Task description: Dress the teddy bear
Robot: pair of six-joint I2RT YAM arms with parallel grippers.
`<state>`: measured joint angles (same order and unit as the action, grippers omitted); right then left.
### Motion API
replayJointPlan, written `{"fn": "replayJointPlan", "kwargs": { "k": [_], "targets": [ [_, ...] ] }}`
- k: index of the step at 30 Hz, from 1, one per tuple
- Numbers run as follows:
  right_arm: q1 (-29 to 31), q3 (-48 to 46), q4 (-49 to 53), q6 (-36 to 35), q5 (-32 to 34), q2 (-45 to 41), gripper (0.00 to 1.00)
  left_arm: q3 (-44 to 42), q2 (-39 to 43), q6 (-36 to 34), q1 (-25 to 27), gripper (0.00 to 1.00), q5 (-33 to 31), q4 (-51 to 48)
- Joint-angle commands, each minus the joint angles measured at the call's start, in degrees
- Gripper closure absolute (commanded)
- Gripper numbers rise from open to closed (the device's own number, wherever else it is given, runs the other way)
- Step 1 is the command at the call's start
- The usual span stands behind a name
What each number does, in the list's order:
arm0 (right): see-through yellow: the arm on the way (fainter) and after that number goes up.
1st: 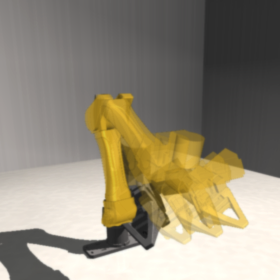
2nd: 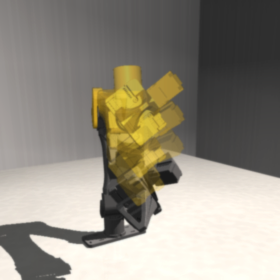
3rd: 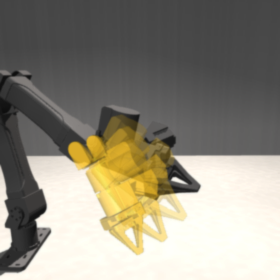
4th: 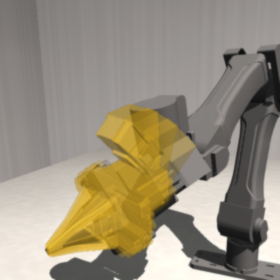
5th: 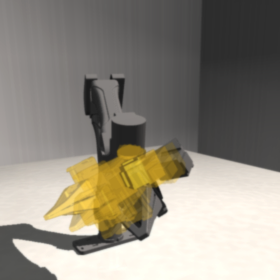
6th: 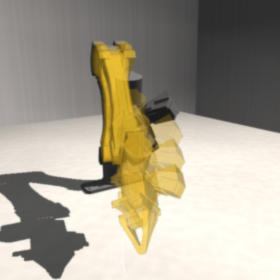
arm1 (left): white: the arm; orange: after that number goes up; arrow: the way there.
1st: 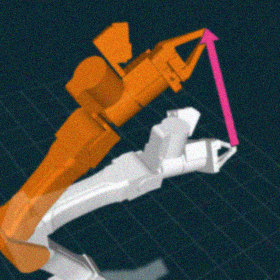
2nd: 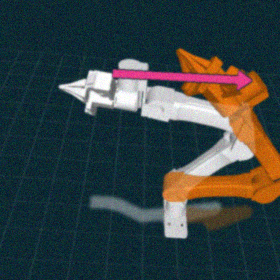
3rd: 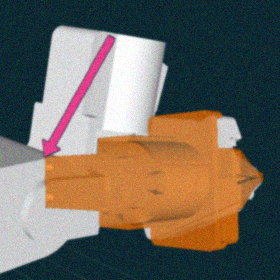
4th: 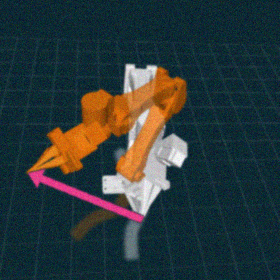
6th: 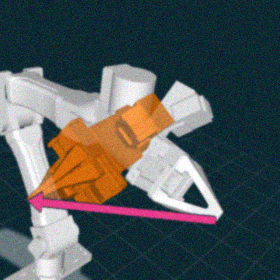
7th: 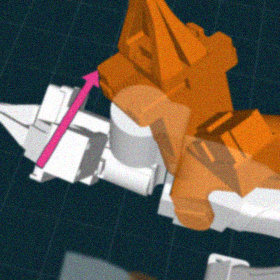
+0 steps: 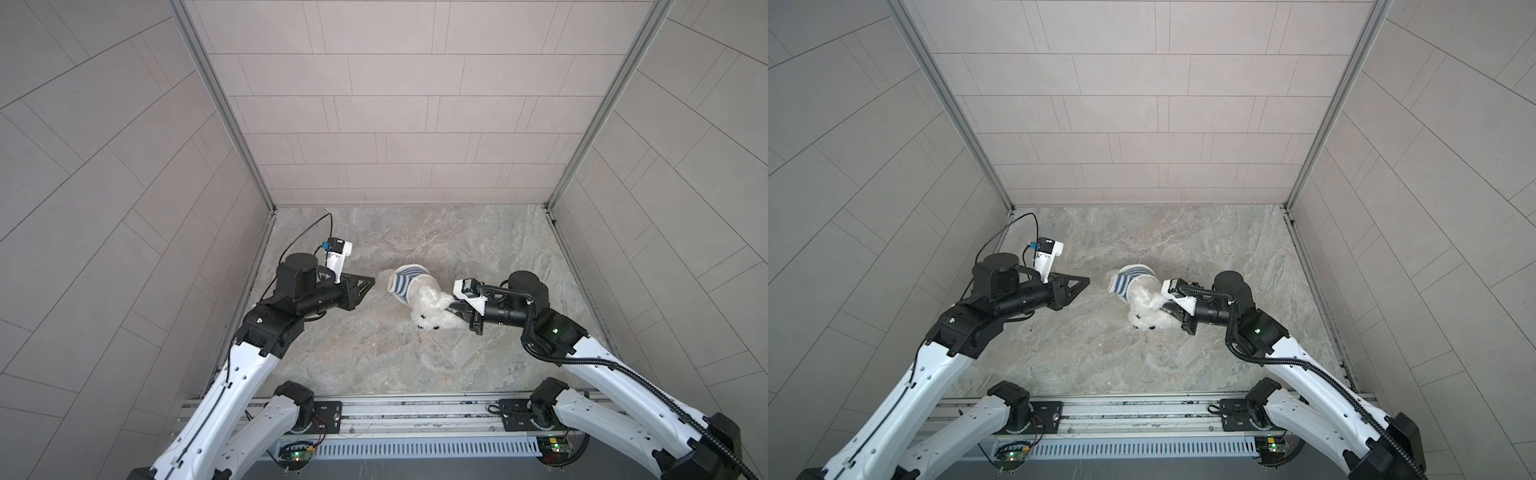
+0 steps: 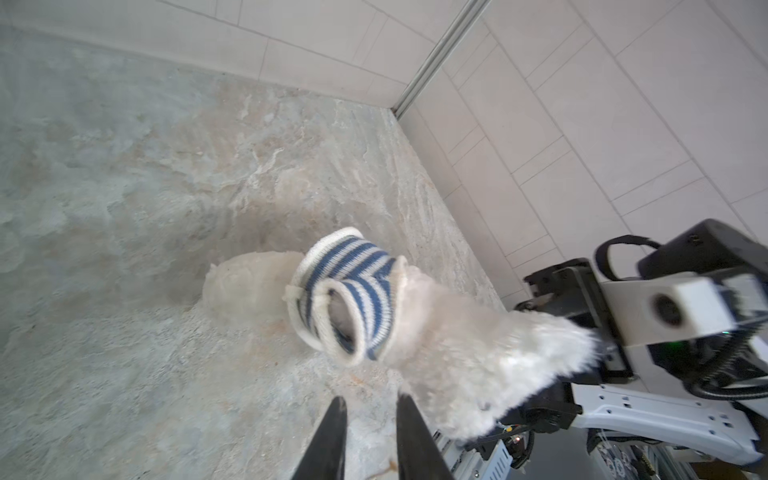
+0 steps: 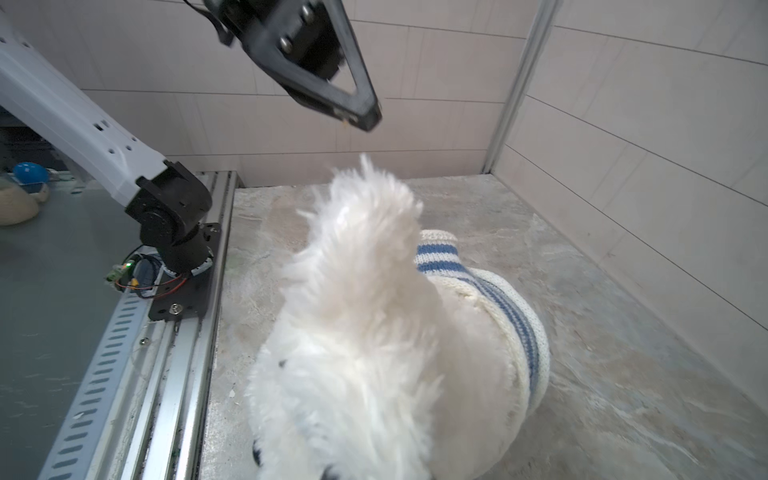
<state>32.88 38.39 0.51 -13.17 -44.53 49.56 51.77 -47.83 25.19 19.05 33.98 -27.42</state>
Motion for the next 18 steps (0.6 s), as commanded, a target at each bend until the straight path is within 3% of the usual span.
{"fn": "replayJointPlan", "kwargs": {
  "k": [1, 5, 10, 12, 18],
  "targets": [
    [-0.05, 2.83, -5.44, -2.28, -8.82, -0.28, 1.00, -2.93, -0.52, 3.83, -3.37, 0.65, 4.11, 5.81],
    [0.03, 1.38, -7.85, -0.85, -9.06, -0.96, 1.00, -6.52, -3.46, 6.86, -6.90, 0.41, 6.79, 10.50],
    [-0.01, -1.32, -12.91, 2.22, -10.92, 0.30, 1.00, -11.51, -5.15, 7.96, -8.89, 0.06, 5.57, 13.15],
    [0.13, -1.71, -14.30, 2.73, -10.97, -0.16, 1.00, -13.40, -4.92, 8.89, -9.18, 0.00, 4.77, 13.71],
    [0.02, -1.40, -13.39, 1.36, -10.74, -1.83, 1.00, -20.55, -3.74, 17.67, -10.25, 0.00, 8.71, 25.29]
  ]
}}
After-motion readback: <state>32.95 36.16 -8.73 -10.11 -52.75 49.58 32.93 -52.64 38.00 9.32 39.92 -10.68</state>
